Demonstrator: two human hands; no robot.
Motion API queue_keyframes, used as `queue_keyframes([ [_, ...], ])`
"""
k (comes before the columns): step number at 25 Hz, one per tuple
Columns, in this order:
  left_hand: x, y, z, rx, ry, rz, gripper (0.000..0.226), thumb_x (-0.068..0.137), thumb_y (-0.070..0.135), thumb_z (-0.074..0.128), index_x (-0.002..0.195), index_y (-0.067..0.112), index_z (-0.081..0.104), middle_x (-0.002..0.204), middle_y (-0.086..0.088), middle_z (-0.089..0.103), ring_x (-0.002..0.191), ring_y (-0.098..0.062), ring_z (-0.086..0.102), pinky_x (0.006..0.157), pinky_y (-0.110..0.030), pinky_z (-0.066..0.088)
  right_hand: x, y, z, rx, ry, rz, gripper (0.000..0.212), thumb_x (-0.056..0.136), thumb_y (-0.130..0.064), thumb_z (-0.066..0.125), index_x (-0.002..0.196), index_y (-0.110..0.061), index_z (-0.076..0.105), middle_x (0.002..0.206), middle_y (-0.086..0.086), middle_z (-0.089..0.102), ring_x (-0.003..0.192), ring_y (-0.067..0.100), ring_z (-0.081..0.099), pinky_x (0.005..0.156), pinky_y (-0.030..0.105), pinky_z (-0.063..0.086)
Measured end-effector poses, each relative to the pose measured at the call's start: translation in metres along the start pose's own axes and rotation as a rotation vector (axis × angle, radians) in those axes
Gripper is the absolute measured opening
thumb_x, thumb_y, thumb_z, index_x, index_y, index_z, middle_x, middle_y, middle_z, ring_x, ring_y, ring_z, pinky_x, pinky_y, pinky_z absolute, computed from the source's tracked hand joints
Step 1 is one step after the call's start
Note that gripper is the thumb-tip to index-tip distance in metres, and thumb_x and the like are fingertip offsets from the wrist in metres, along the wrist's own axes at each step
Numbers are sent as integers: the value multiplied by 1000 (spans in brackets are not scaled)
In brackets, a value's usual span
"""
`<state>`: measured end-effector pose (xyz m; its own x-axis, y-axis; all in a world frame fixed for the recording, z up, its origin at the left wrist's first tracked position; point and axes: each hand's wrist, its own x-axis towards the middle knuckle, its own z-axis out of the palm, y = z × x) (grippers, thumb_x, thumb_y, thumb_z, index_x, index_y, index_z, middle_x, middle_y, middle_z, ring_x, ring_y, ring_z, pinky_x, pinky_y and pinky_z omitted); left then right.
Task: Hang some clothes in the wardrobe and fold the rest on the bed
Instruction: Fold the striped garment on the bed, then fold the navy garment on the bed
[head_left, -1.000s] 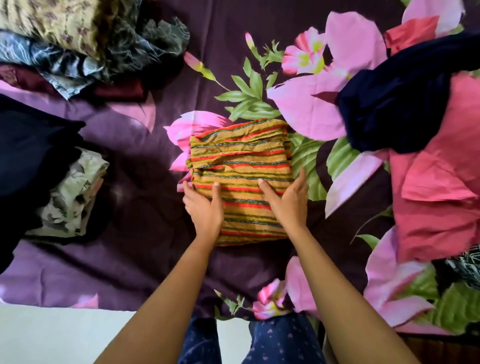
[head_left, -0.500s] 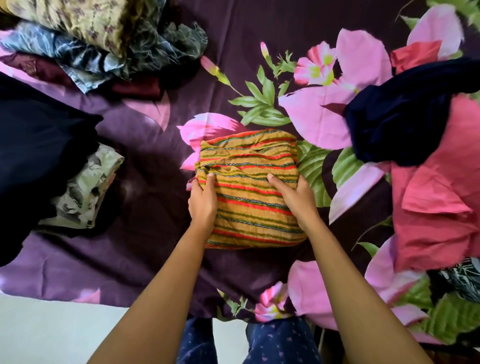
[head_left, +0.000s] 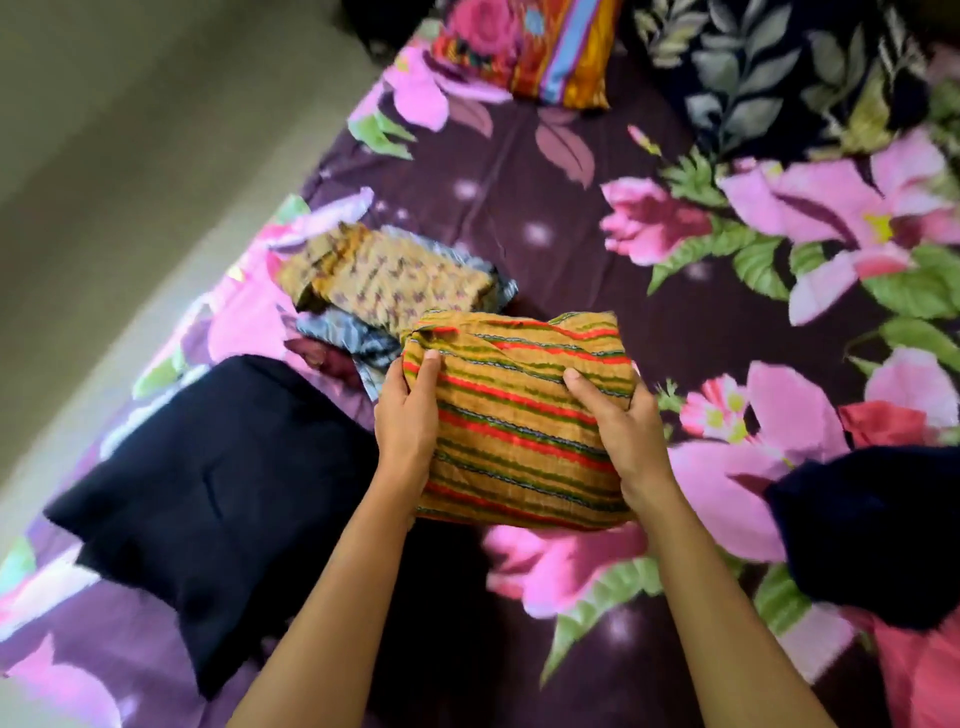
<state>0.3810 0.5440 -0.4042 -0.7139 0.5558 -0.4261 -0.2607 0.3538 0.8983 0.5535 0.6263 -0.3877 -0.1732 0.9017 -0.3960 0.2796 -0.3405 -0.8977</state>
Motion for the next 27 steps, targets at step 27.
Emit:
queue_keyframes([
  [27,139,24,44,1018,-185,597,26,89,19,58,107,1,61,105,-19,63,100,-39,58,84,-42,44,132,-16,91,-654,-126,-195,56,88,-27,63,137,-9,43,137,11,49,128,25,43,105,29,32],
])
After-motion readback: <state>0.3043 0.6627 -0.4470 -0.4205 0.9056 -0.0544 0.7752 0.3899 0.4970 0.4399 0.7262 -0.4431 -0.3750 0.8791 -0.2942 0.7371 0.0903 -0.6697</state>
